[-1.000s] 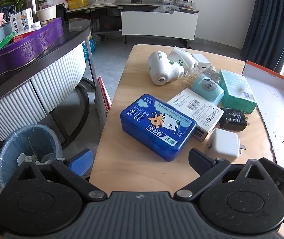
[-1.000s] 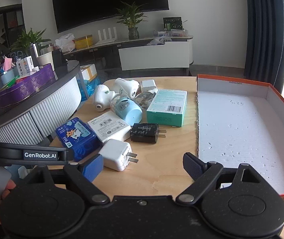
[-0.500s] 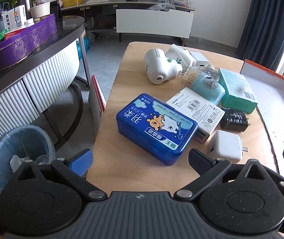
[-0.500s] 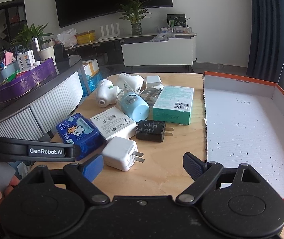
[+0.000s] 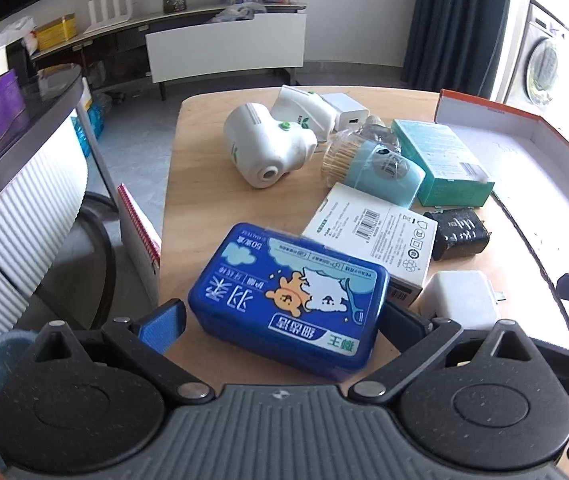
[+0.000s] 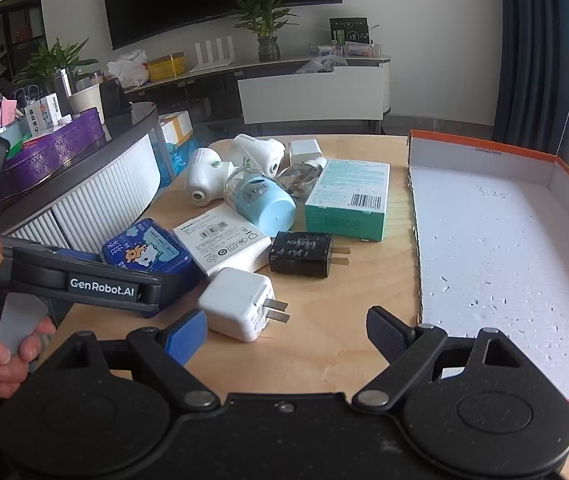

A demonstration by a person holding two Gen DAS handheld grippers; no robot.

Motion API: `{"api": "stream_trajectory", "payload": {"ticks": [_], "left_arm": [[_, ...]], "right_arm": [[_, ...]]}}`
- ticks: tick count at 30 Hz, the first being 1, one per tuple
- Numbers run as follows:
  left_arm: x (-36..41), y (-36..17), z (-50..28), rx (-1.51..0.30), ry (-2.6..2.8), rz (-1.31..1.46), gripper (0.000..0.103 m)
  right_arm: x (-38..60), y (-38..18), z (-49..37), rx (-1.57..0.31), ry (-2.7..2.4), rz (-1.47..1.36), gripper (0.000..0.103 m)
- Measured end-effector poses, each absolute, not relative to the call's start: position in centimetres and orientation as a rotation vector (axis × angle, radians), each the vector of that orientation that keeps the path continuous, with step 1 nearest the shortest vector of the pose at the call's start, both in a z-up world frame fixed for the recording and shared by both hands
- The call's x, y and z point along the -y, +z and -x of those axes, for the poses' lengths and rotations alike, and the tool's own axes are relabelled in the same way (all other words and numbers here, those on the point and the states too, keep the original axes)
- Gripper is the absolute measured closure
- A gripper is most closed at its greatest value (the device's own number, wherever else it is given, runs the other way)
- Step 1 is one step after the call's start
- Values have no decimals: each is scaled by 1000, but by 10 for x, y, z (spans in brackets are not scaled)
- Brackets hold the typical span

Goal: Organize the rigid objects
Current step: 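Grasp the blue box with the left gripper while the right grasps the white charger, then carry the blue box and white charger over the open cardboard box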

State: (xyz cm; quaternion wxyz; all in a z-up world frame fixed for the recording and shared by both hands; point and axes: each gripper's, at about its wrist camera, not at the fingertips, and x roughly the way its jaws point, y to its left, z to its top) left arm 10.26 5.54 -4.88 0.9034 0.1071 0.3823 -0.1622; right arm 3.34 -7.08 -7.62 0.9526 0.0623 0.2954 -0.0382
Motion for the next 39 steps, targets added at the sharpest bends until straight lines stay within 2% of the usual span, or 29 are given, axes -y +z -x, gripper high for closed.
{"api": "stream_trajectory", "payload": {"ticks": [5, 8, 15, 18, 19, 21, 22, 29, 39], "left_arm": [[-55, -63, -112, -788, -415, -246, 1], [-61, -61, -110, -784, -422, -207, 7], [-70, -51, -99, -739, -367, -180, 8], [-77, -47, -100, -741, -345, -138, 8], [-79, -47, -99, -743, -343, -124, 8], [-81, -46, -96, -742, -335, -110, 8], [-81, -45, -94, -738, -330, -107, 8], [-76, -35, -84, -716, -307, -68, 8], [-34, -9, -65, -691, -323, -60, 8]], "right_arm": [[66, -83, -44, -614, -84, -115, 1], [61, -87, -52, -618, -87, -112, 1], [49, -98, -72, -605, -115, -85, 1], [46, -102, -78, -612, -115, -75, 4], [45, -103, -79, -600, -110, -58, 11], [44, -102, -81, -590, -82, -38, 32], [43, -101, -81, -583, -64, -30, 51], [49, -88, -73, -599, -44, -29, 52], [94, -39, -44, -534, -111, -72, 52]]}}
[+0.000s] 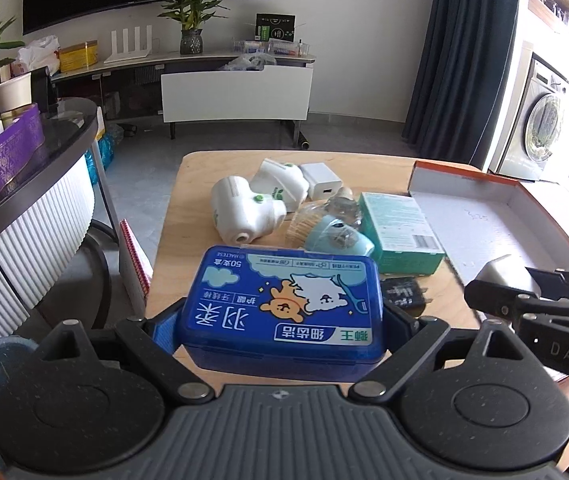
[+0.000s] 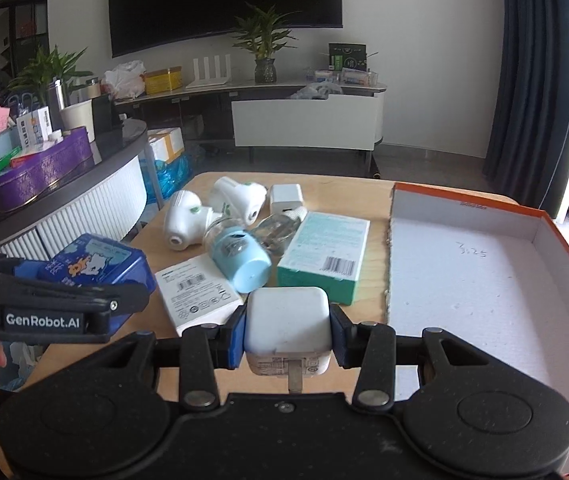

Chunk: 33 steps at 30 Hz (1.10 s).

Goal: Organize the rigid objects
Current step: 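Carry the blue box and white charger over the open cardboard box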

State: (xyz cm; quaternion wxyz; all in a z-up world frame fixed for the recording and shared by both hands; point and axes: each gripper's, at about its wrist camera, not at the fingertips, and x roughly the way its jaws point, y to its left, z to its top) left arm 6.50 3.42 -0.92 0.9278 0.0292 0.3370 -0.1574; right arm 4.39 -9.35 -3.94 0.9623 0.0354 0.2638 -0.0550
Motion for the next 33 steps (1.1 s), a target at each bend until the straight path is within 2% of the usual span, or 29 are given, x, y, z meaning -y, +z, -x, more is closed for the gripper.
{"api": "stream_trajectory", "payload": {"ticks": [24, 33], "left_arm": [[75, 14, -75, -704, -463, -103, 8], [104, 9, -75, -702, -478, -113, 8]], "right_arm": [[209, 9, -10, -545, -316, -204, 52], [236, 6, -11, -560, -335, -226, 52]]}}
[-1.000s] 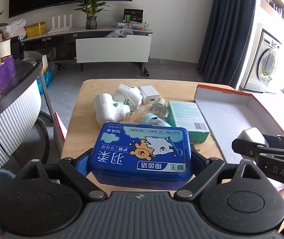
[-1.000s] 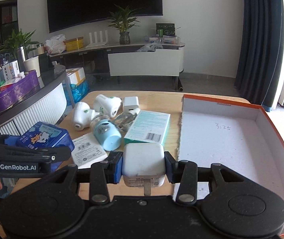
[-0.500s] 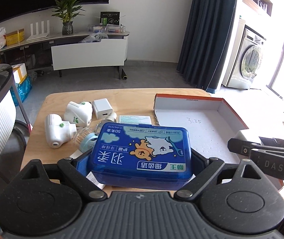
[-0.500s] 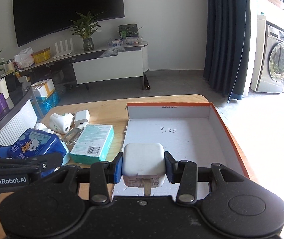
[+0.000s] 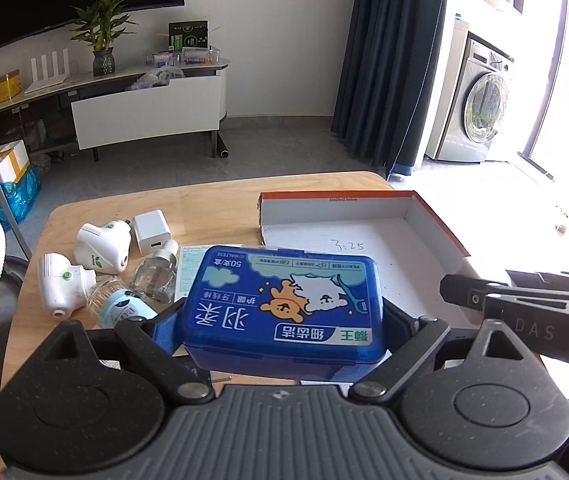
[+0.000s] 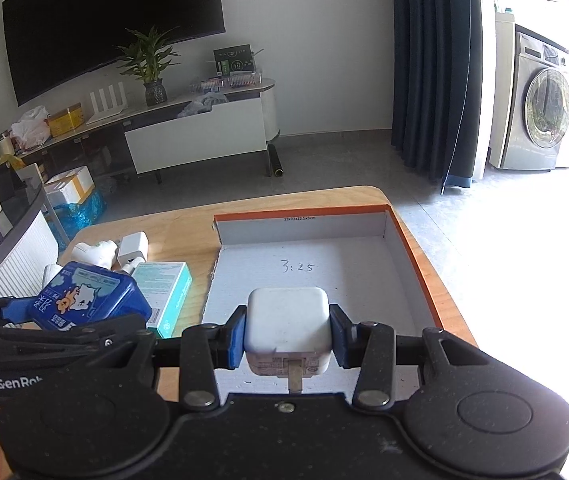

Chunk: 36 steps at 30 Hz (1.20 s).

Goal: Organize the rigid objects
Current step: 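Carry the blue box and white charger over the open cardboard box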

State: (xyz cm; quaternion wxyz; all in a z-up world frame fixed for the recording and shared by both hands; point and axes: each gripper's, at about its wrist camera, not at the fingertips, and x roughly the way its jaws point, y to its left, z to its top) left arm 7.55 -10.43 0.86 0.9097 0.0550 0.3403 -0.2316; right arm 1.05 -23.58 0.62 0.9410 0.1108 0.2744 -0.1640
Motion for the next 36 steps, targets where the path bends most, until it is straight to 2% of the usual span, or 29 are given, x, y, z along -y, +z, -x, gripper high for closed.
{"api": "stream_trajectory", "payload": {"ticks": [36], "left_arm": [[170, -7, -109, -739, -512, -147, 8]], "right_arm": [[309, -2, -52, -579, -352, -222, 52]]}}
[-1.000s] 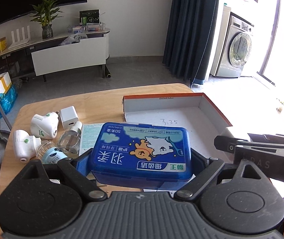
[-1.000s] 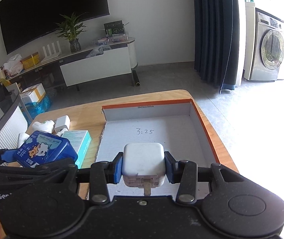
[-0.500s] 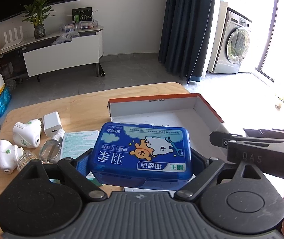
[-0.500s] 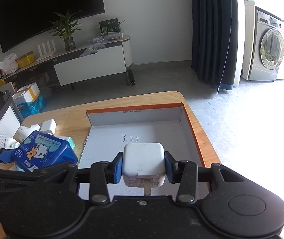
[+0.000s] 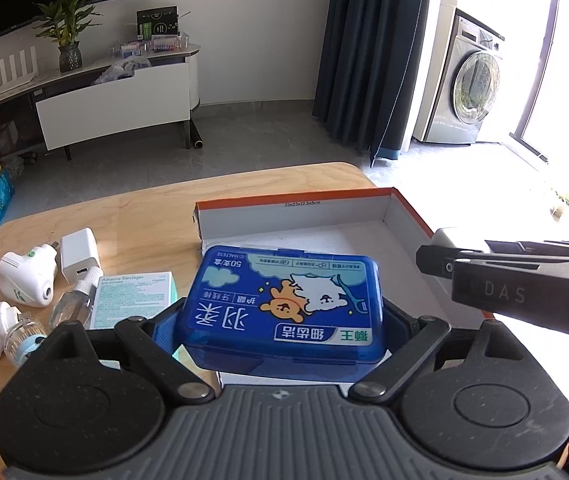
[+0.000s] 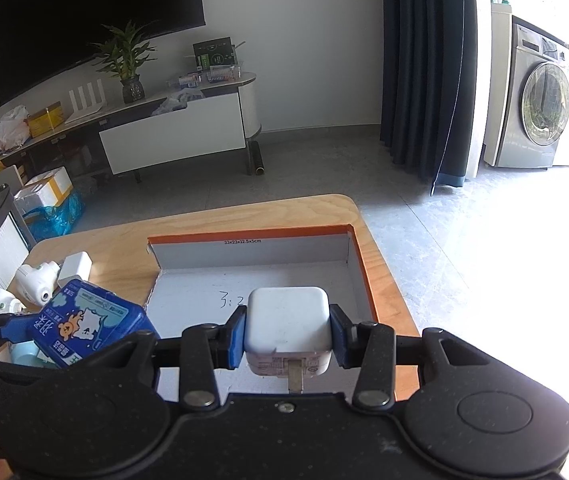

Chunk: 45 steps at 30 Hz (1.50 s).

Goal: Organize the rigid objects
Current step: 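Carry the blue box and white charger over the open cardboard box, then release the blue box with the left gripper while the right releases the charger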

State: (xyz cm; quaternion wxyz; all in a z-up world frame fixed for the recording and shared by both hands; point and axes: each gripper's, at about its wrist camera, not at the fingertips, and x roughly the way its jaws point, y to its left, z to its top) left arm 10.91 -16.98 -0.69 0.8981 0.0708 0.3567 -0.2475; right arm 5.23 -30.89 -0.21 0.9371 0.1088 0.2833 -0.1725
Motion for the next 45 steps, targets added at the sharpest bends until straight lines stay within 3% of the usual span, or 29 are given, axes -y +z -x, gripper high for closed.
{"api": "stream_trajectory", "payload": {"ticks": [45], "left_arm": [[210, -21, -150, -778, -501, -138, 8]], "right_arm": [[353, -11, -115, -619, -361, -207, 49]]}}
